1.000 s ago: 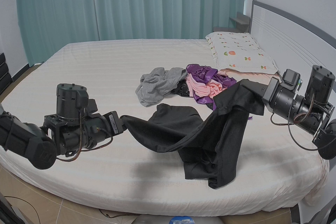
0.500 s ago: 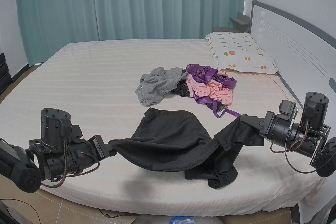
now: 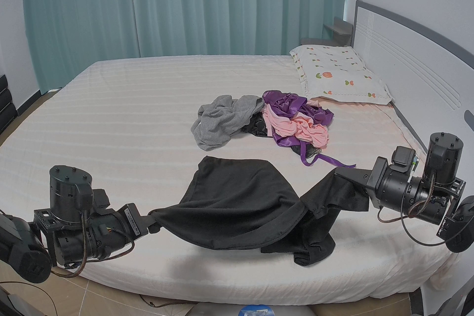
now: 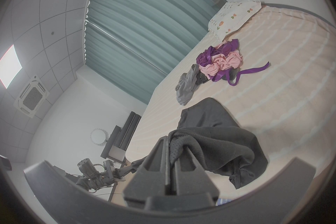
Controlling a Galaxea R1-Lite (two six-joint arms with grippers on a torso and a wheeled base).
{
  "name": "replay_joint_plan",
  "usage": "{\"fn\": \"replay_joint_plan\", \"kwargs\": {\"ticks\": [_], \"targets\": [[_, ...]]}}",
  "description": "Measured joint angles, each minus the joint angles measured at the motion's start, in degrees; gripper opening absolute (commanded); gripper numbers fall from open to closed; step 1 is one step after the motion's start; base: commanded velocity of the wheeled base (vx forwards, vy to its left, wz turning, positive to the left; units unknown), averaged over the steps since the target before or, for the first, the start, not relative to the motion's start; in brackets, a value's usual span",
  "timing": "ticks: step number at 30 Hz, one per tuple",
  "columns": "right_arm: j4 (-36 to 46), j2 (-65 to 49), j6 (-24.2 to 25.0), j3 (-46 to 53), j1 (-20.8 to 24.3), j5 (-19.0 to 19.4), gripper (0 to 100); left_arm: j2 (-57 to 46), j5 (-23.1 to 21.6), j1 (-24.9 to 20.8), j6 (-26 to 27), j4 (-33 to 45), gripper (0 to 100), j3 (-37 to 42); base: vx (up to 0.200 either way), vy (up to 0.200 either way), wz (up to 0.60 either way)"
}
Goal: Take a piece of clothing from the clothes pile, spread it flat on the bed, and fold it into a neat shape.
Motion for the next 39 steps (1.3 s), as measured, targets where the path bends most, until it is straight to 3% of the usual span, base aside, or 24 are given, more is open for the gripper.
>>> {"fn": "replay_joint_plan", "kwargs": {"ticks": [25, 32, 39], "targets": [[0.00, 0.20, -0.78, -0.38, -2.23, -0.66, 0, 0.57, 0.29, 0.11, 0.11, -0.10, 0, -1.02, -0.008, 0.000, 0.00], [0.10, -0.04, -2.44, -0.49, -2.05, -4.19, 0, 0.48, 0.22, 0.52, 0.11, -0.07, 0, -1.11, 0.000, 0.086, 0.00], [0.10, -0.09, -2.99, -0.40, -1.63, -4.50, 0, 0.50, 0.29, 0.57, 0.17, -0.10, 0, -1.52, 0.000, 0.000, 0.00]]}}
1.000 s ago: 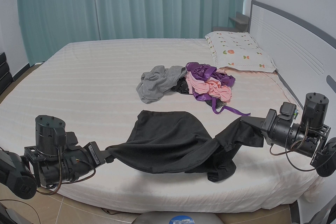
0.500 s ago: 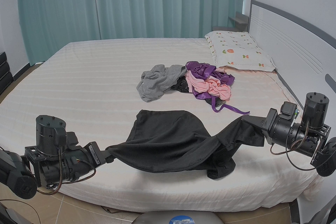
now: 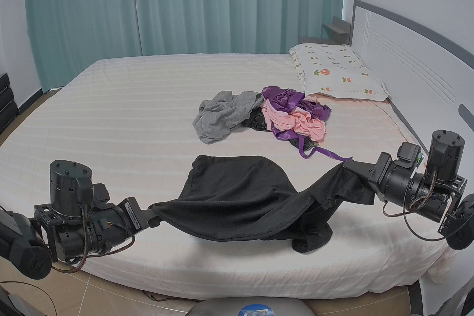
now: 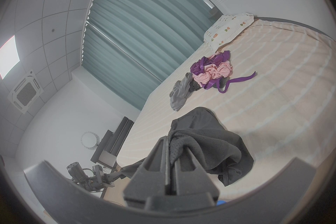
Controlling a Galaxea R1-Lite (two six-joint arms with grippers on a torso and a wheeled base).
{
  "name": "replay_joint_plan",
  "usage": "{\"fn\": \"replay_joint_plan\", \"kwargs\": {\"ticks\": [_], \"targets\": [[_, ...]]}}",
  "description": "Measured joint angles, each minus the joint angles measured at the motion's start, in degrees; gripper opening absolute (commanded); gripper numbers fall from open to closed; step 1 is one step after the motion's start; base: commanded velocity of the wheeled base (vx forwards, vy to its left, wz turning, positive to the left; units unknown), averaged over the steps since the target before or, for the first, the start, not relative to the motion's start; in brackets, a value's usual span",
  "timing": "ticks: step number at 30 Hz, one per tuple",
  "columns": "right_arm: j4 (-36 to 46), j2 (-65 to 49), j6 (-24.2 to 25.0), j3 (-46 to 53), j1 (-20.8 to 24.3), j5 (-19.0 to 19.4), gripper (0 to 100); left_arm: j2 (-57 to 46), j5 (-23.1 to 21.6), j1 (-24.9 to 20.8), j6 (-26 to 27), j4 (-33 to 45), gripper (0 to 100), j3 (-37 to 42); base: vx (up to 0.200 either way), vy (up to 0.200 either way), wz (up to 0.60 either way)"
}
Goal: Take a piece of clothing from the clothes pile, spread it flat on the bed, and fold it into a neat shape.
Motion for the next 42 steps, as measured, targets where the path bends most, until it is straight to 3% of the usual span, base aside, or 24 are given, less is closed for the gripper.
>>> {"fn": "replay_joint_plan", "kwargs": {"ticks": [4, 18, 35, 42], "targets": [[0.00, 0.00, -0.02, 0.05, 0.02, 0.01, 0, 0.00, -0.05, 0.00, -0.04, 0.02, 0, -0.05, 0.000, 0.000, 0.00], [0.04, -0.13, -0.06, -0.20, 0.00, -0.35, 0, -0.44, -0.20, 0.99, -0.30, 0.10, 0, -0.02, 0.000, 0.200, 0.00], [0.11, 0.09, -5.29, -0.85, 1.11, -8.92, 0, -2.34, 0.00, 0.91, -0.30, 0.73, 0, -0.55, 0.000, 0.200, 0.00], [-0.05, 0.11, -5.51, -0.94, 1.00, -8.68, 0, -2.54, 0.02, 1.05, -0.22, 0.79, 0, -0.63, 0.000, 0.200, 0.00]]}}
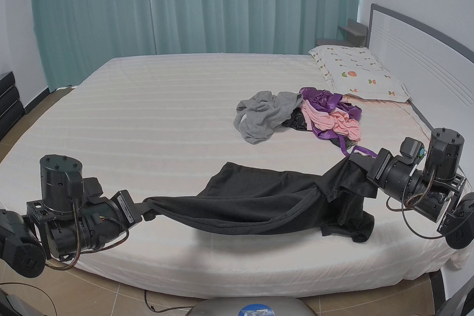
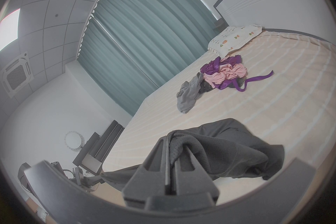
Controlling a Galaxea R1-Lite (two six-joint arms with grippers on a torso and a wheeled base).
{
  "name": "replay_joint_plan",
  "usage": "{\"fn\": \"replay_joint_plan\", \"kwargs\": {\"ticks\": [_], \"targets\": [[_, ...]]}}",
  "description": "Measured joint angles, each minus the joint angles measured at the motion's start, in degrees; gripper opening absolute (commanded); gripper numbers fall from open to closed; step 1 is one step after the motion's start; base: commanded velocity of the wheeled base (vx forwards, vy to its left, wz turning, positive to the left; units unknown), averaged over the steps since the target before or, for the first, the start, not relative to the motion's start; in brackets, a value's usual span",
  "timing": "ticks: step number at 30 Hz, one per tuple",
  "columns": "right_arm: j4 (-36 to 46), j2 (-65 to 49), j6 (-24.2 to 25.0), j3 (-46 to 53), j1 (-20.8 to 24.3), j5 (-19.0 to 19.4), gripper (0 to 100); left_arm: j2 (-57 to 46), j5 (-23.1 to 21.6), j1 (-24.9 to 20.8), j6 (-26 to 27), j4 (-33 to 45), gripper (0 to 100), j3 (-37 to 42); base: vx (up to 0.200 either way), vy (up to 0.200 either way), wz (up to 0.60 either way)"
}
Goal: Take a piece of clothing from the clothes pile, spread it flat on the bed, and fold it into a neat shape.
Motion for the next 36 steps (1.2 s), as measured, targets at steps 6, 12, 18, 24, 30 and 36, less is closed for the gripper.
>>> {"fn": "replay_joint_plan", "kwargs": {"ticks": [6, 12, 18, 24, 30, 36], "targets": [[-0.05, 0.52, 0.33, 0.00, -0.26, 0.26, 0, 0.22, -0.11, -0.02, 0.00, 0.02, 0, 0.04, 0.000, 0.200, 0.00], [-0.02, 1.07, 0.35, -0.06, -0.66, 0.26, 0, 0.20, -0.18, -0.06, 0.00, 0.05, 0, 0.04, 0.000, 0.200, 0.00], [-0.05, 1.18, 0.11, -0.09, -0.72, 0.26, 0, 0.11, -0.27, -0.11, -0.04, 0.02, 0, 0.12, 0.000, 0.200, 0.00], [-0.05, 1.27, 0.17, -0.02, -0.72, 0.26, 0, 0.17, -0.32, -0.20, -0.04, 0.00, 0, 0.20, 0.000, 0.200, 0.00], [-0.05, 1.29, 0.24, -0.02, -0.72, 0.26, 0, 0.28, -0.29, -0.28, -0.09, 0.00, 0, 0.23, 0.000, 0.200, 0.00], [-0.05, 1.32, 0.24, -0.02, -0.72, 0.26, 0, 0.24, -0.29, -0.28, -0.09, 0.02, 0, 0.22, 0.000, 0.200, 0.00]]}}
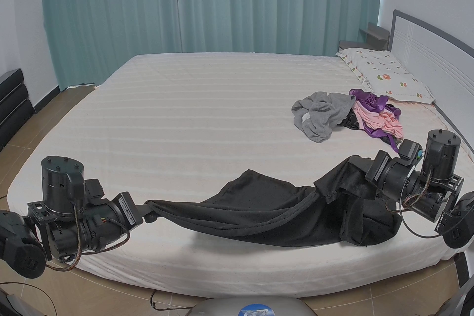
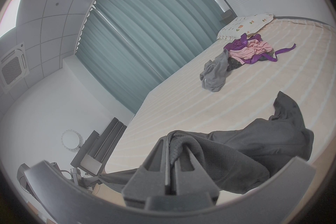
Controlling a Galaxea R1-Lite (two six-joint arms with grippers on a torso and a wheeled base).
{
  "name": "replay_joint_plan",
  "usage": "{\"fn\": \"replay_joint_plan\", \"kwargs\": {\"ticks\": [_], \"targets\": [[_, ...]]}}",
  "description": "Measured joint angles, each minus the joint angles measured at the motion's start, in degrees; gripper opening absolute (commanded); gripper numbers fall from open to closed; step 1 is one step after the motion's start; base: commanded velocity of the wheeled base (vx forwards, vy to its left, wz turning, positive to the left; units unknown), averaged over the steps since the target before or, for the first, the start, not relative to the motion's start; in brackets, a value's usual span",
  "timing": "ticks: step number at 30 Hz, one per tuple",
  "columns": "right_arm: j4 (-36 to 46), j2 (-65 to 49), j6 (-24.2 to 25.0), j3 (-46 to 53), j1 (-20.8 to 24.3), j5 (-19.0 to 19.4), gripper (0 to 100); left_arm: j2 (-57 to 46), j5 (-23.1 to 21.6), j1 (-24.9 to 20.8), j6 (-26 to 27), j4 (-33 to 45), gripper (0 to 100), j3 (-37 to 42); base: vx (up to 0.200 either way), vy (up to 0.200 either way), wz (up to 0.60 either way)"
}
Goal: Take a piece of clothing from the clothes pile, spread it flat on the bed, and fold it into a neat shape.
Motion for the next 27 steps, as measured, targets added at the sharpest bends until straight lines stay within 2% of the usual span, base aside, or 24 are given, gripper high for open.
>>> {"fn": "replay_joint_plan", "kwargs": {"ticks": [22, 27], "targets": [[0.00, 0.00, -0.02, 0.00, 0.00, 0.02, 0, 0.20, 0.02, 0.17, 0.07, 0.00, 0, 0.00, 0.000, 0.200, 0.00], [0.00, -0.07, 0.06, 0.07, 0.13, 0.07, 0, 0.04, 0.02, 0.11, 0.09, -0.06, 0, 0.34, 0.000, 0.000, 0.00]]}}
